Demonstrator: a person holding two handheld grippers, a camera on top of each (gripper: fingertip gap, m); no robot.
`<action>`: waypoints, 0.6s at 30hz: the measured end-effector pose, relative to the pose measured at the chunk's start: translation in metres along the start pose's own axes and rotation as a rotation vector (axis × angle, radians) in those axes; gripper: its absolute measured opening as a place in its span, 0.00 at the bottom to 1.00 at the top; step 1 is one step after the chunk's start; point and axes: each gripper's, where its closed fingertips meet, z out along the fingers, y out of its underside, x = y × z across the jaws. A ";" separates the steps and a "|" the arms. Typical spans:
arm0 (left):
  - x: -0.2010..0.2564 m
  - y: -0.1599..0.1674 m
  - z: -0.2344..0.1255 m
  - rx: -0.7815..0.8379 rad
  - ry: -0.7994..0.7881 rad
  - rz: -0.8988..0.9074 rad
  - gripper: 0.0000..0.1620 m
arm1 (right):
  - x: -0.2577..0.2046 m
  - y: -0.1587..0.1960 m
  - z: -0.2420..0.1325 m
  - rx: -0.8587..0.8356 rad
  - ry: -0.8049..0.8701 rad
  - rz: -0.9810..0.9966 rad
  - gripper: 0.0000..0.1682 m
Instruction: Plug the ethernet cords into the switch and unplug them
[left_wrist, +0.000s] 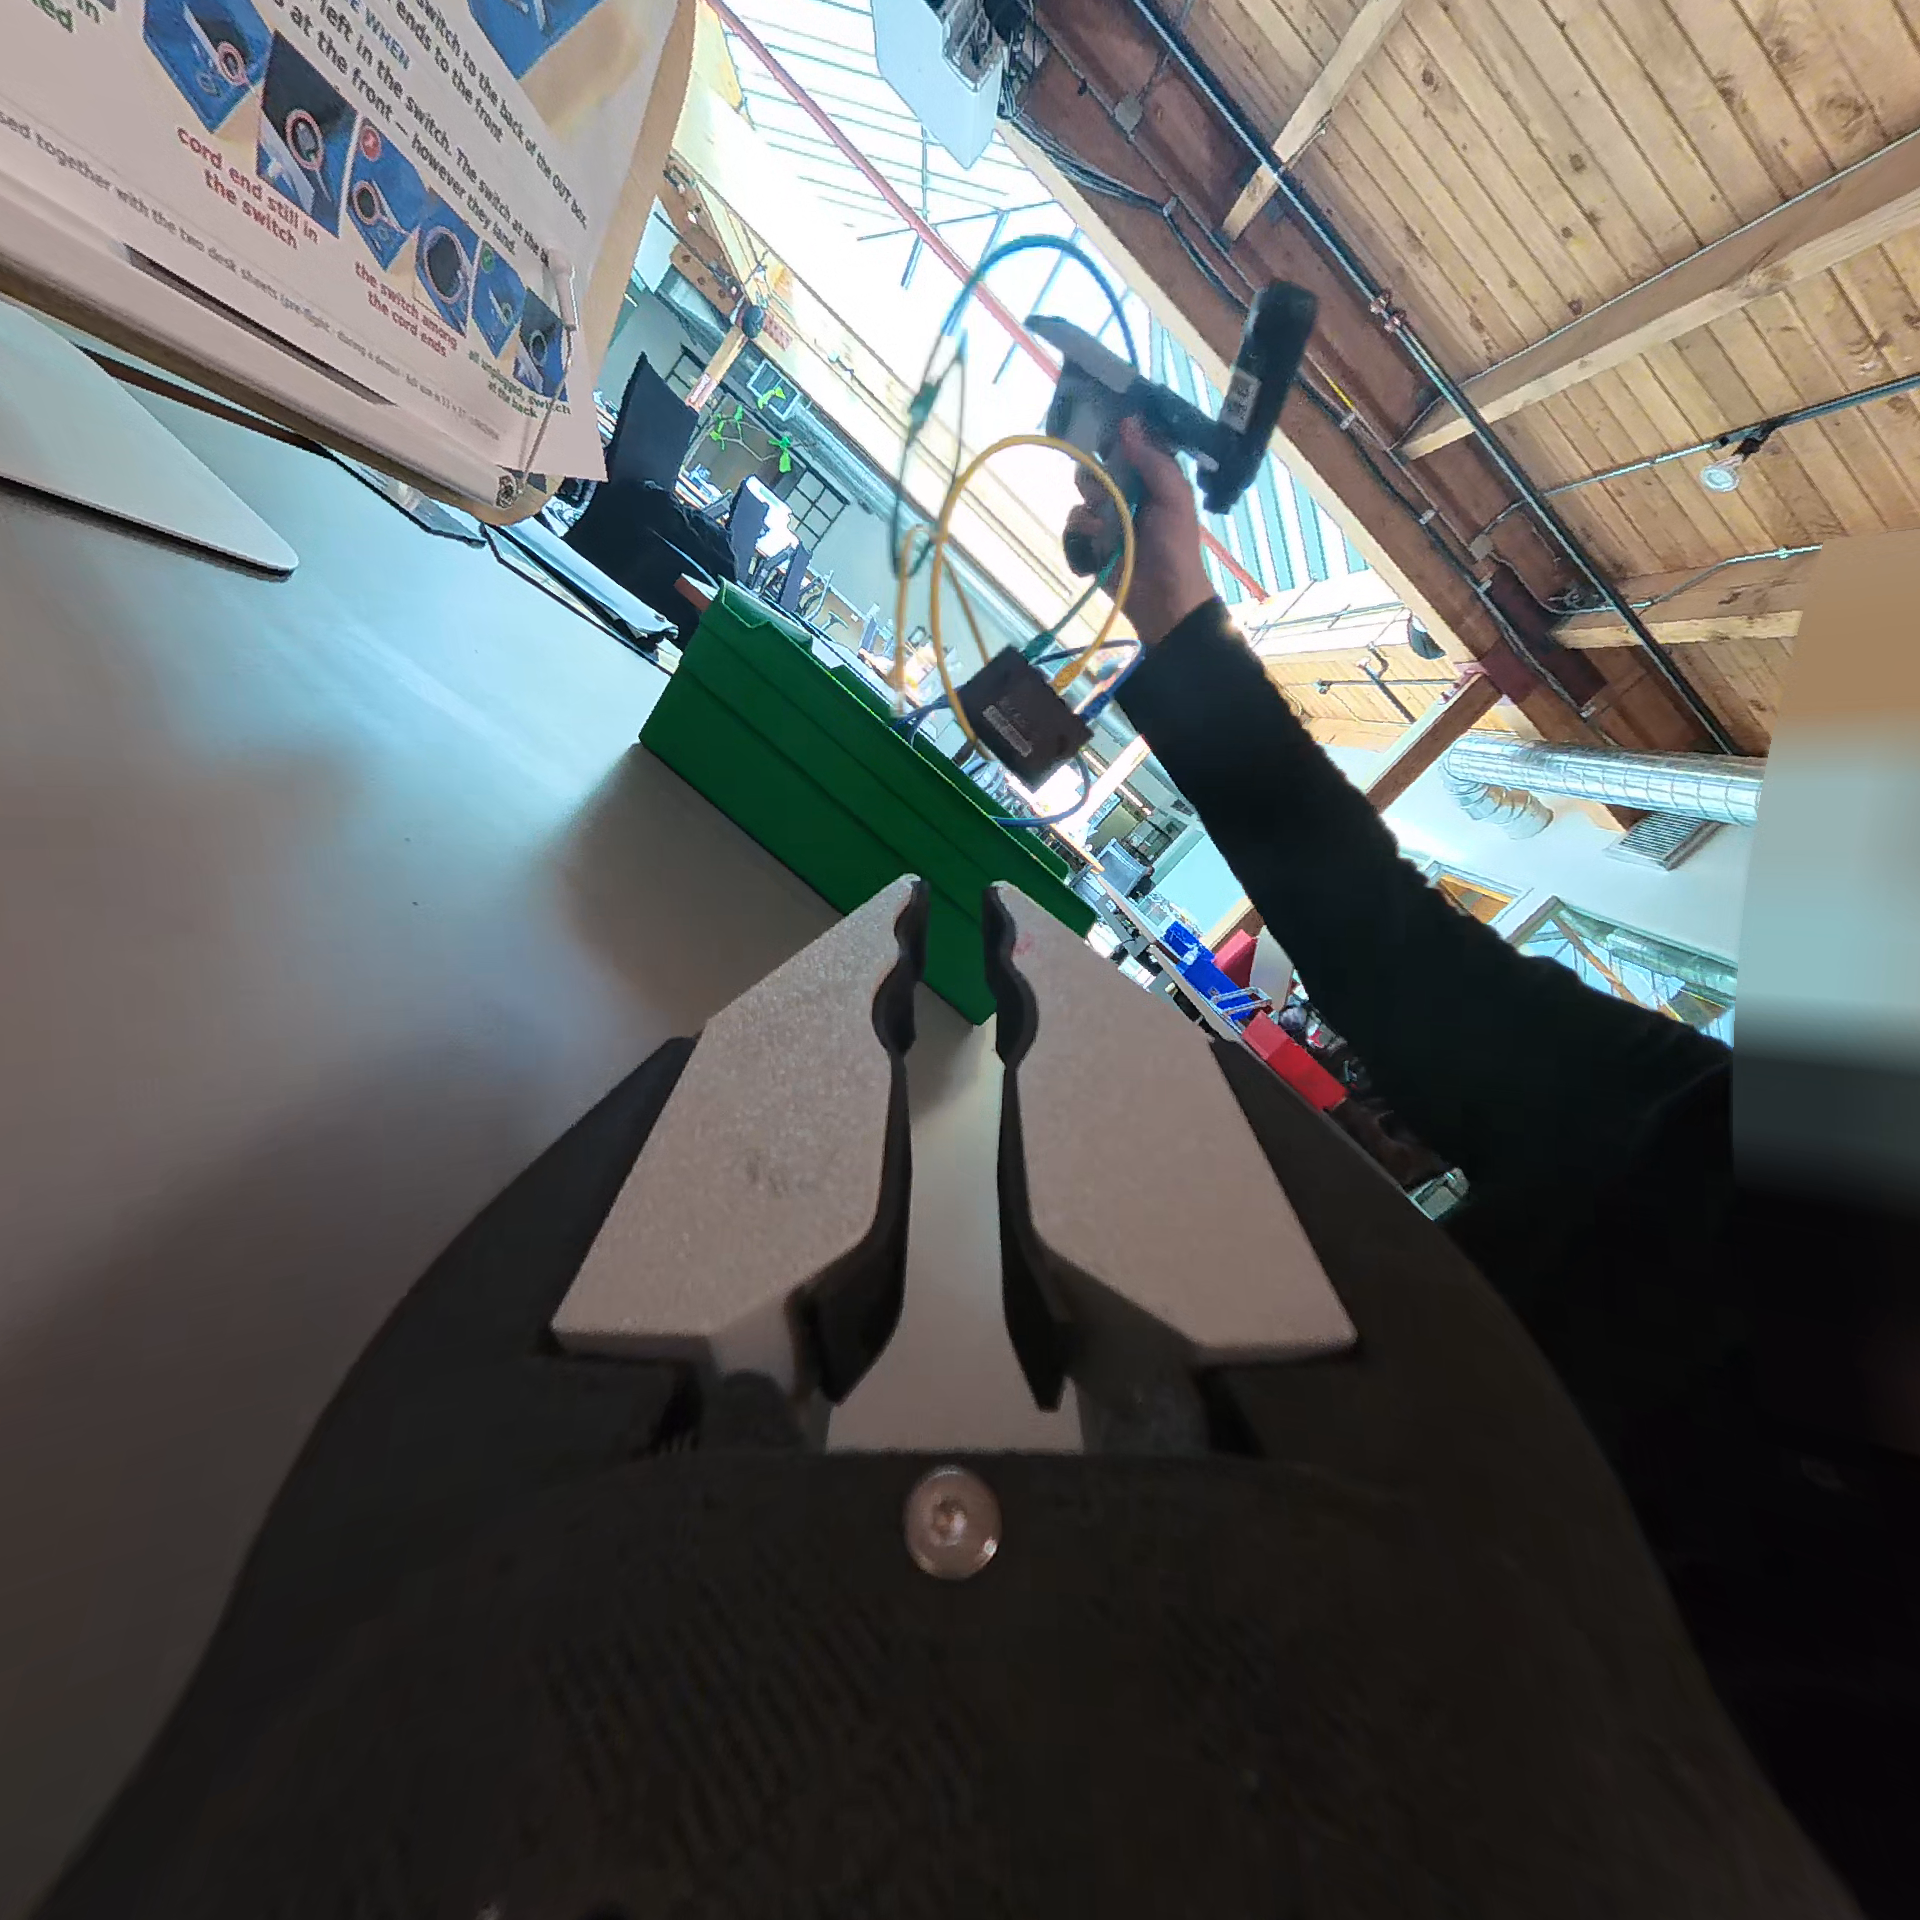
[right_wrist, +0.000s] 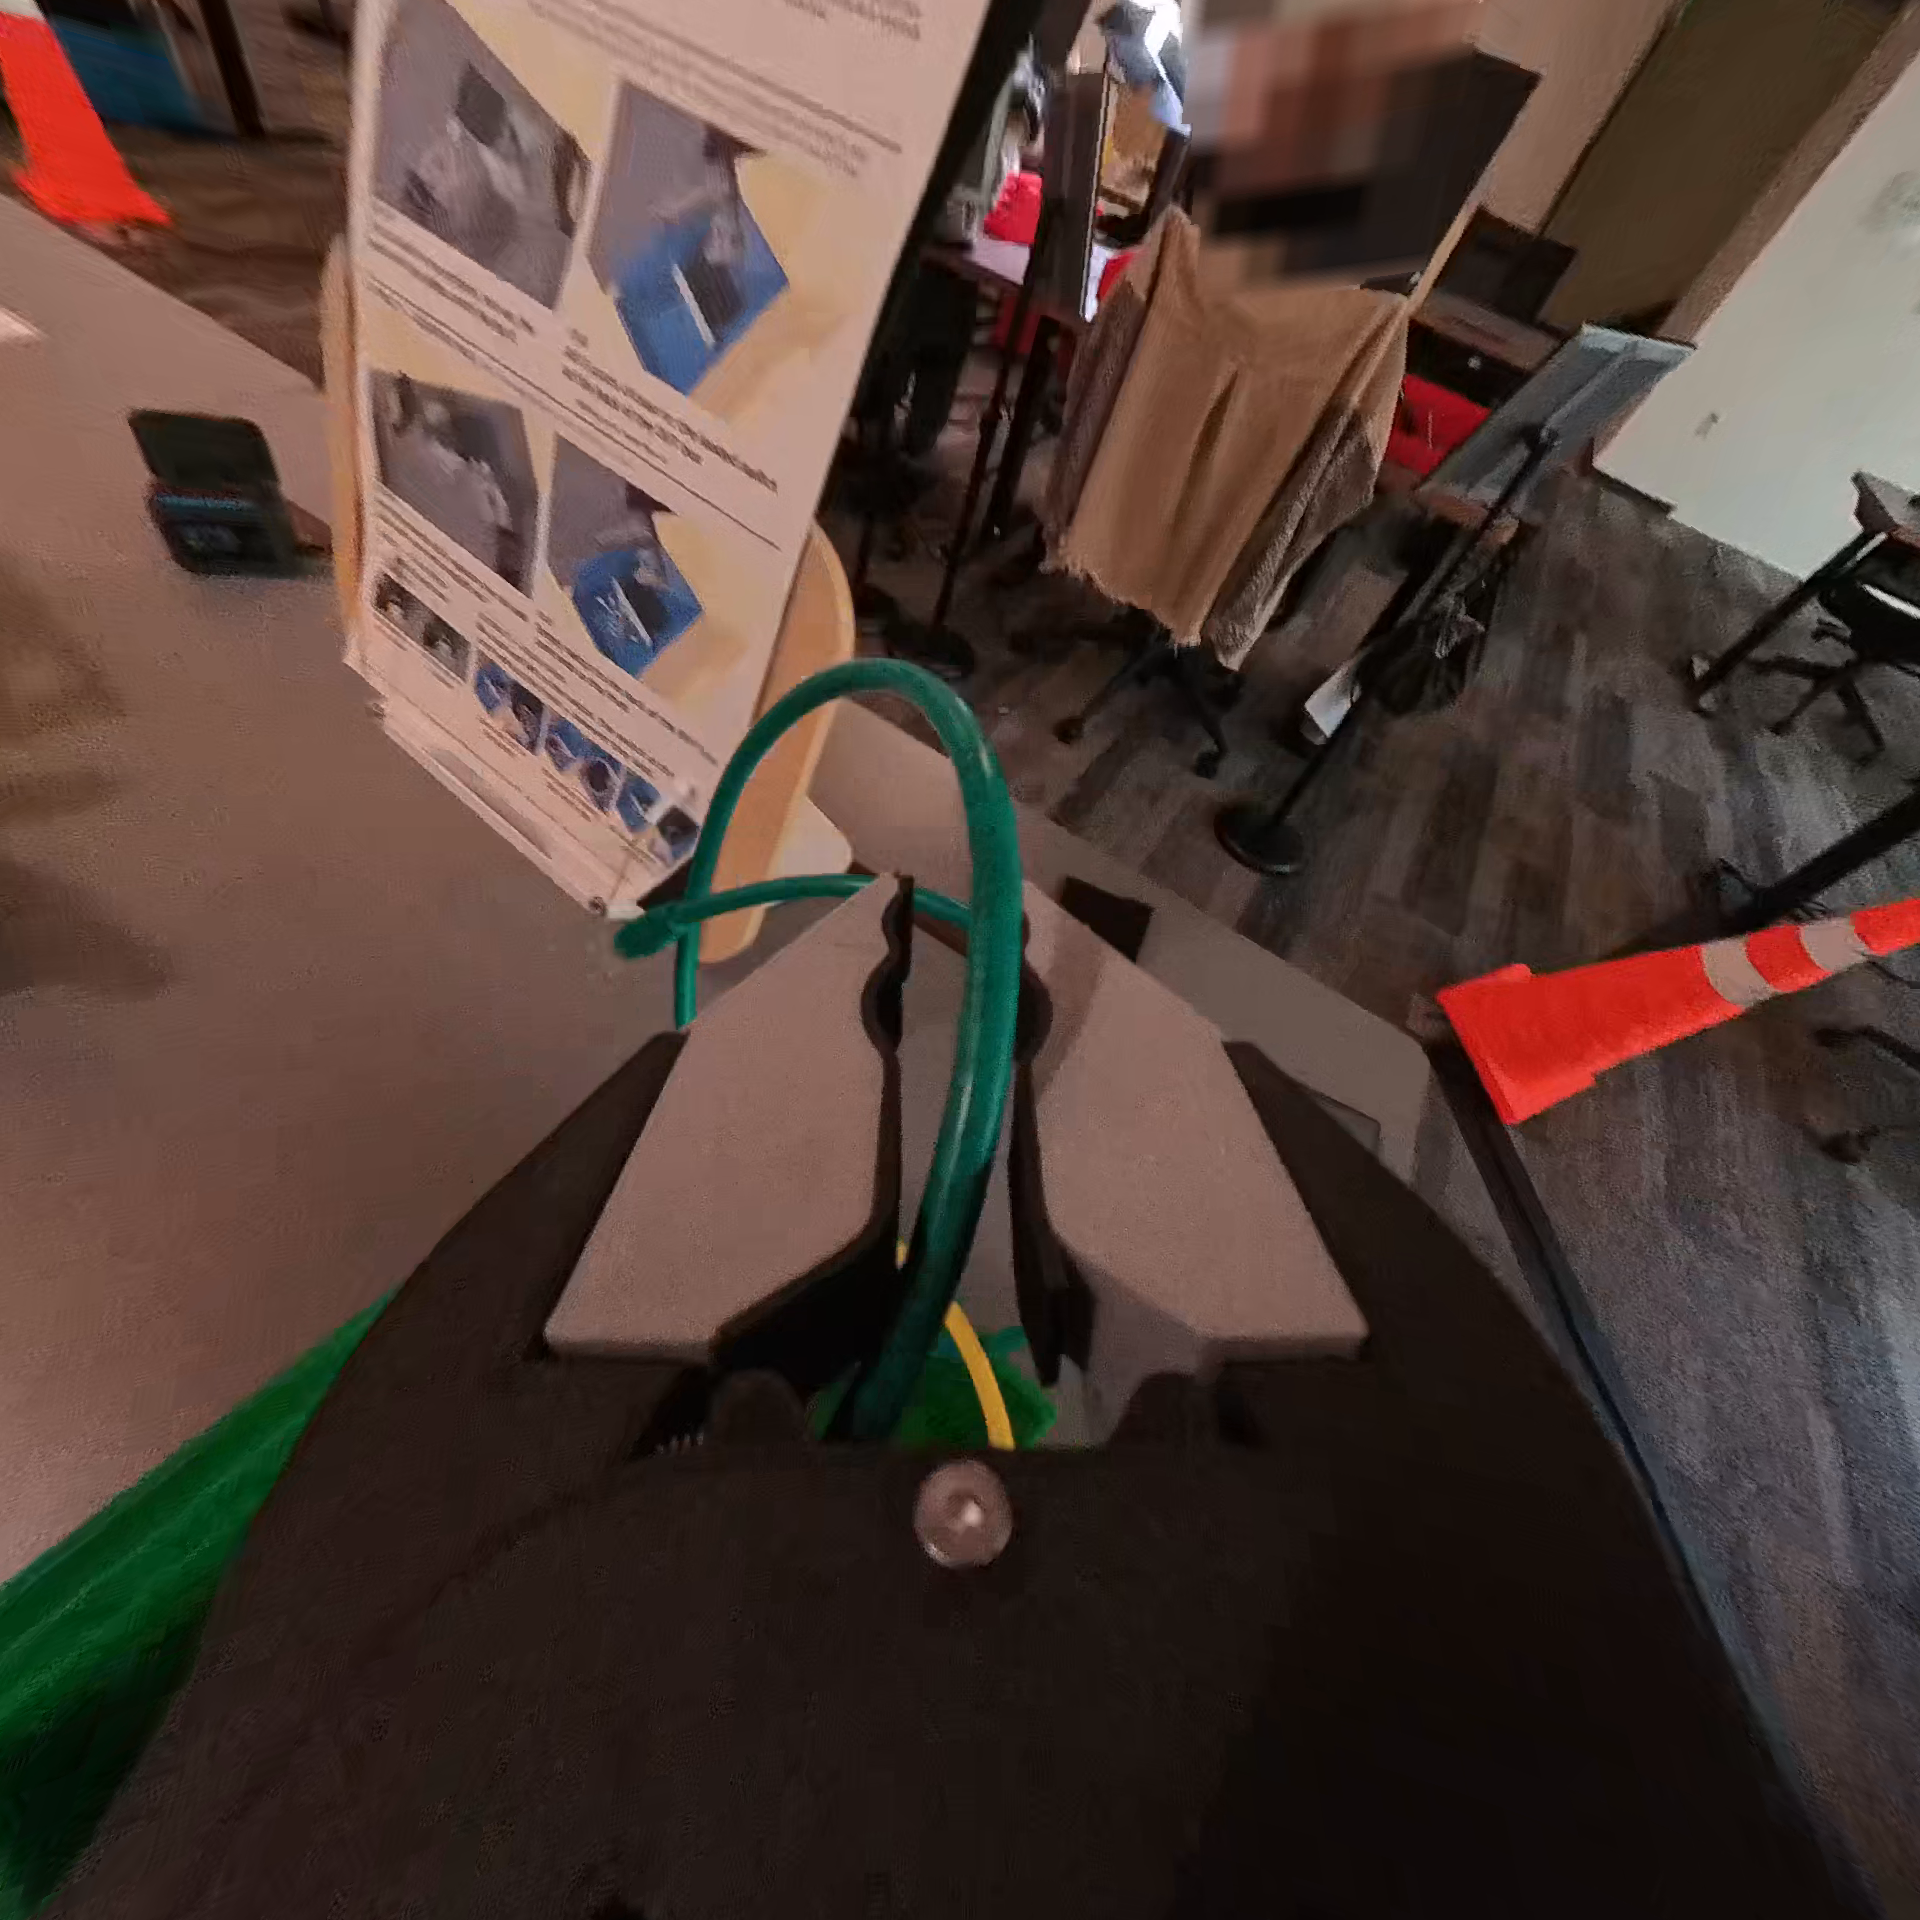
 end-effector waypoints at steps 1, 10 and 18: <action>0.000 0.000 0.000 0.002 0.000 0.000 0.04 | 0.003 0.004 0.010 -0.034 0.010 -0.017 0.07; 0.000 0.001 0.001 -0.012 0.006 -0.006 0.05 | -0.007 -0.018 0.058 -0.022 -0.027 -0.279 0.08; 0.001 0.004 0.002 -0.028 0.006 0.000 0.05 | -0.054 0.055 0.051 -0.236 -0.333 -0.420 0.06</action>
